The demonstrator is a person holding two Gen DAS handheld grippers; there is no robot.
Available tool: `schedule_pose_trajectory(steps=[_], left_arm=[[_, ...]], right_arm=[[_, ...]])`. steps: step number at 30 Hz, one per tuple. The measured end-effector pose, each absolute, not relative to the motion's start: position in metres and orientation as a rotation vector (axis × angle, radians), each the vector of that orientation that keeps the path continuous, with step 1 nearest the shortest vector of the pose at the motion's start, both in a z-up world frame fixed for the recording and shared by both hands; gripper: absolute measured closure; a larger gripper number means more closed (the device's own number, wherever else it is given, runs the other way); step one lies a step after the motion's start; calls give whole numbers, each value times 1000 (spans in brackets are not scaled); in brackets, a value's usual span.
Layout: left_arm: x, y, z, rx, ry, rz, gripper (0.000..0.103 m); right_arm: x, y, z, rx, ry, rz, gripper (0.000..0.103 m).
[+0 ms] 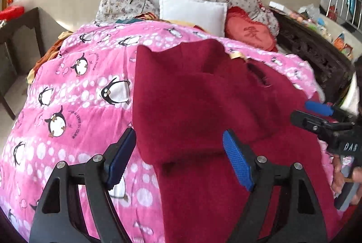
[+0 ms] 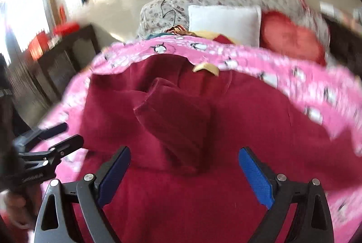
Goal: Fold small clothes
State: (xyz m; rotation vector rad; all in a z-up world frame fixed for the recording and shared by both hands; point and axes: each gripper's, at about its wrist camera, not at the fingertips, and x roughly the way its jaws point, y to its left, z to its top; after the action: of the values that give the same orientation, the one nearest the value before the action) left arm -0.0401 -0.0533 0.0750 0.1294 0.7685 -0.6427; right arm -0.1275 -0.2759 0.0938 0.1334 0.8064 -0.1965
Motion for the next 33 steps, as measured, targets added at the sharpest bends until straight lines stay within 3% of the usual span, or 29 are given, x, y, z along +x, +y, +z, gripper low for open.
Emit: schedule_pose_trajectory(steps=[1, 2, 4, 5, 7, 11, 13, 15, 17, 18, 19, 20, 26, 30, 32, 33], left_arm=[[-38, -58, 71, 145, 771, -624, 23], [-36, -64, 67, 157, 778, -611, 23], [-33, -70, 60, 164, 810, -621, 23], [-34, -71, 58, 164, 815, -621, 23], [-34, -70, 57, 157, 809, -623, 23], [-32, -72, 56, 154, 806, -626, 23], [-29, -78, 52, 159, 820, -623, 23], [-29, -82, 47, 173, 824, -612, 23], [-30, -82, 45, 176, 824, -600, 23], [-29, -82, 43, 174, 828, -593, 23], [-27, -81, 42, 168, 837, -585, 24], [-22, -81, 43, 157, 846, -571, 23], [-7, -75, 49, 66, 835, -532, 23], [2, -81, 38, 96, 874, -515, 24], [1, -78, 40, 94, 867, -520, 24], [0, -76, 44, 94, 851, -514, 24]], right_arm=[[-113, -267, 89, 57, 816, -245, 9], [-98, -262, 83, -2, 820, -271, 21], [-83, -270, 76, -26, 824, -263, 88], [-84, -281, 76, 21, 829, -260, 92], [-106, -319, 83, 225, 782, -224, 92], [-158, -376, 80, 356, 758, -284, 92], [-171, -396, 70, 451, 759, -272, 86], [-170, -406, 61, 497, 773, -265, 62], [-163, -410, 57, 537, 752, -209, 61], [-157, -409, 60, 524, 748, -199, 68], [-155, -408, 64, 503, 738, -204, 90], [-151, -408, 72, 473, 718, -214, 95], [-170, -424, 107, 368, 600, -411, 95], [-172, -450, 67, 413, 757, -456, 93], [-184, -453, 75, 418, 727, -453, 84], [-192, -451, 85, 401, 700, -480, 70]])
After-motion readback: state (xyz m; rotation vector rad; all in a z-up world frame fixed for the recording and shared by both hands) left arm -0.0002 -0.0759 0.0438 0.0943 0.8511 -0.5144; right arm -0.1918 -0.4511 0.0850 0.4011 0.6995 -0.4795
